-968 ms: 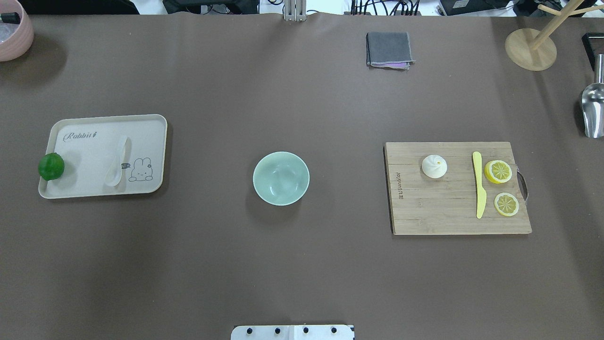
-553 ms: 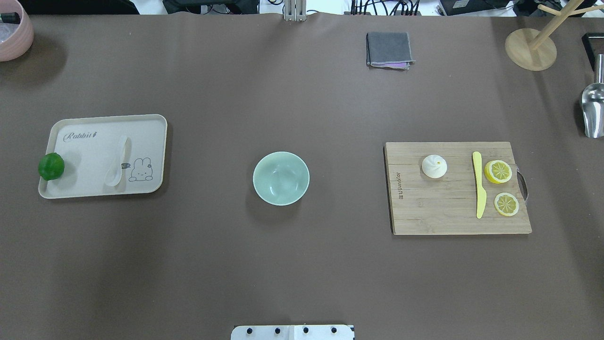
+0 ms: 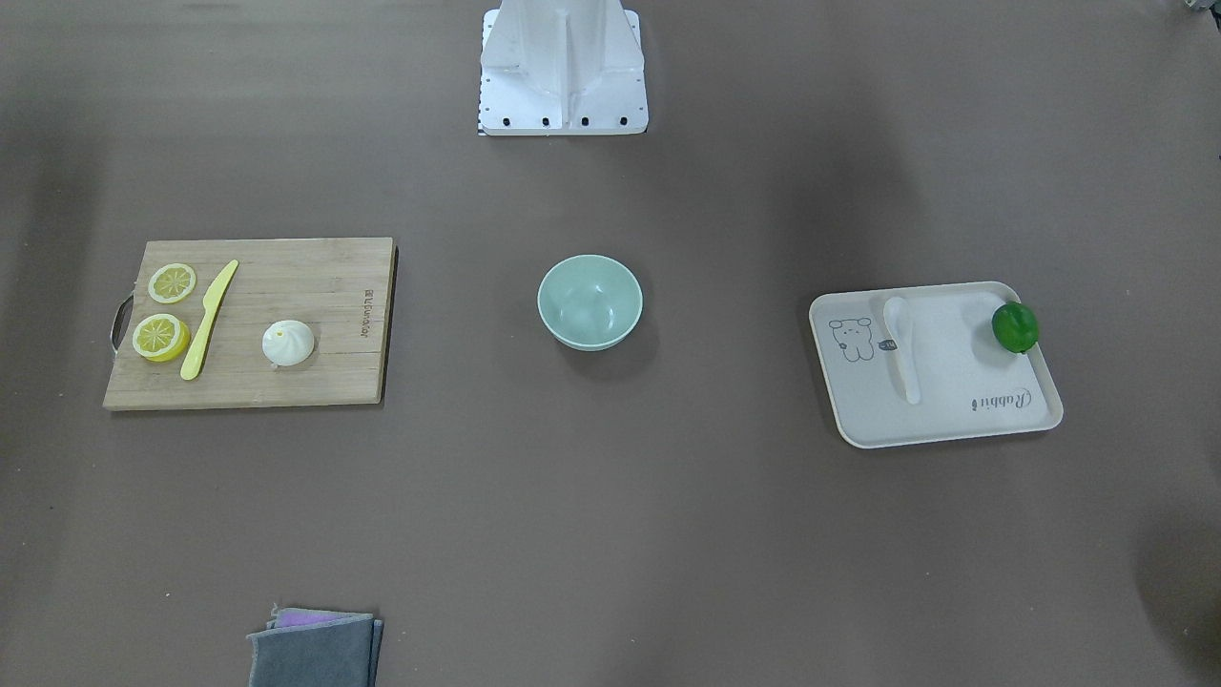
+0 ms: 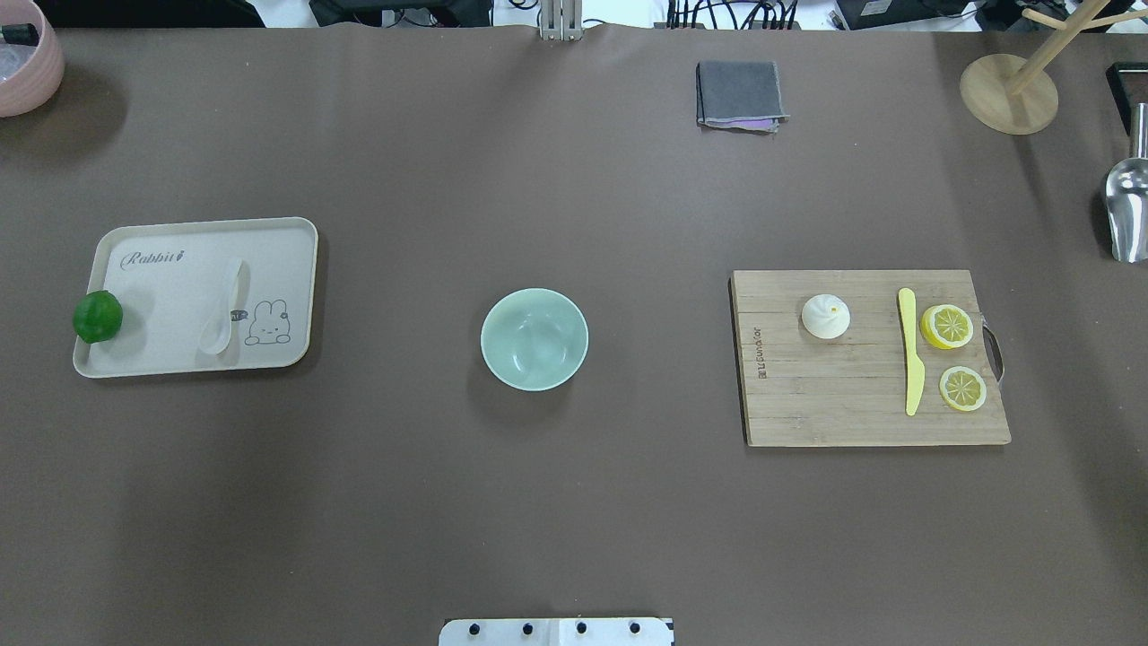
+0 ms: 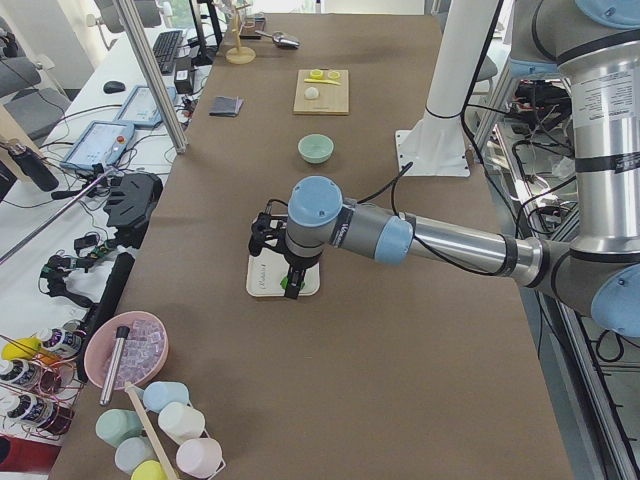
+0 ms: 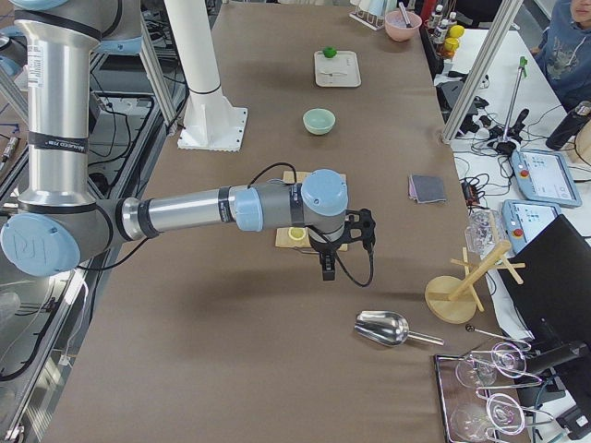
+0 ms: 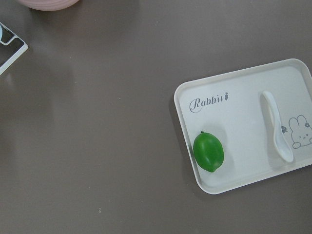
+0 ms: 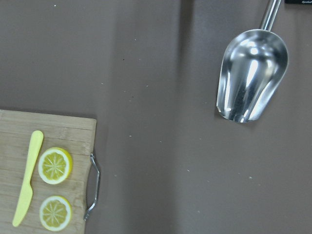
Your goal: Put spoon and bun in bowl
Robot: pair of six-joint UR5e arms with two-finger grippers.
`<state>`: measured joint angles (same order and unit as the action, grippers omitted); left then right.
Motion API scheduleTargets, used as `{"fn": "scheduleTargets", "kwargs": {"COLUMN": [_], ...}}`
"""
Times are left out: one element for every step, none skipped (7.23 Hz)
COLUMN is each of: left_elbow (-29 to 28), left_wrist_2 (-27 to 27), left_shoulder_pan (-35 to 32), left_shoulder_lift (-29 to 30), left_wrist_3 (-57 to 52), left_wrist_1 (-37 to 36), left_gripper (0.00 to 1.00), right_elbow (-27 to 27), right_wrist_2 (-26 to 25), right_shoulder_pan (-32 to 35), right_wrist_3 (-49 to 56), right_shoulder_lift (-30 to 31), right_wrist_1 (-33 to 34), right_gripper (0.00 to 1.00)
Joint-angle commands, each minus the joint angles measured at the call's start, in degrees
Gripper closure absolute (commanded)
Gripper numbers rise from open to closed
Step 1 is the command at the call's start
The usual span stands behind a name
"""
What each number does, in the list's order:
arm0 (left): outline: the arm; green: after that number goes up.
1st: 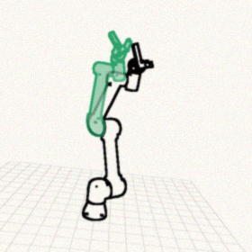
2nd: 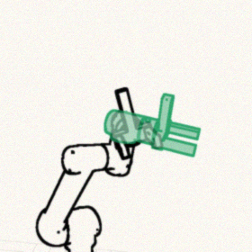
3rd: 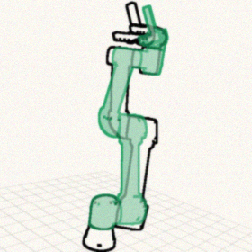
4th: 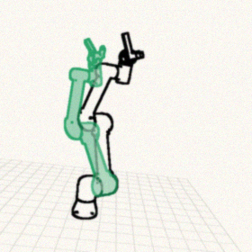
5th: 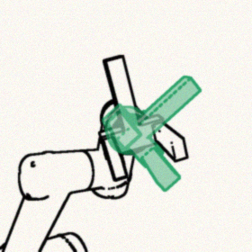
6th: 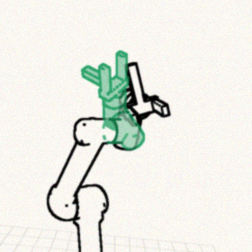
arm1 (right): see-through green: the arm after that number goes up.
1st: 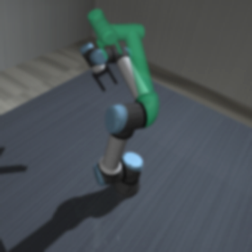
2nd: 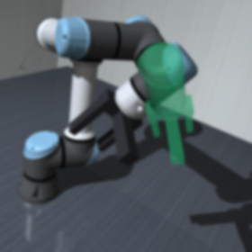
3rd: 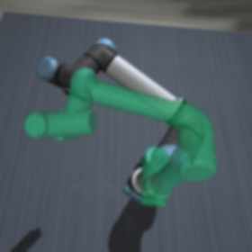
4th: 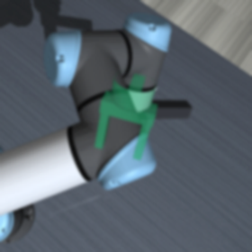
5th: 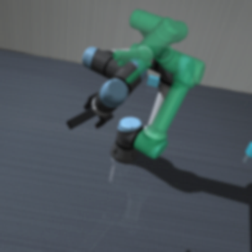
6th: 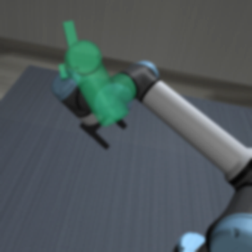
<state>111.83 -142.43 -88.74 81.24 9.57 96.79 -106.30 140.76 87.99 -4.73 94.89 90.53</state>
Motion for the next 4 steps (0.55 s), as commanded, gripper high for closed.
{"fn": "scheduleTargets", "kwargs": {"left_elbow": [-1.42,-1.87,-4.57,-6.51], "left_wrist_2": [3.45,7.74,13.00,15.23], "left_shoulder_pan": [8.26,13.54,19.42,23.48], "left_shoulder_lift": [6.79,8.91,15.64,17.27], "left_wrist_3": [12.36,19.45,28.13,29.26], "left_wrist_1": [2.24,2.61,2.53,2.53], "left_gripper": [0.02,0.02,0.03,0.04], "right_elbow": [0.22,0.30,0.31,0.13], "right_wrist_2": [-2.48,-5.46,-10.45,-11.55], "right_shoulder_pan": [-10.33,-16.91,-22.98,-27.04], "right_wrist_3": [-19.51,-27.62,-35.01,-39.00], "right_shoulder_lift": [-0.93,-1.89,-5.12,-6.55], "right_wrist_1": [-12.07,-17.96,-19.41,-19.69], "right_gripper": [0.07,0.07,0.06,0.06]}}
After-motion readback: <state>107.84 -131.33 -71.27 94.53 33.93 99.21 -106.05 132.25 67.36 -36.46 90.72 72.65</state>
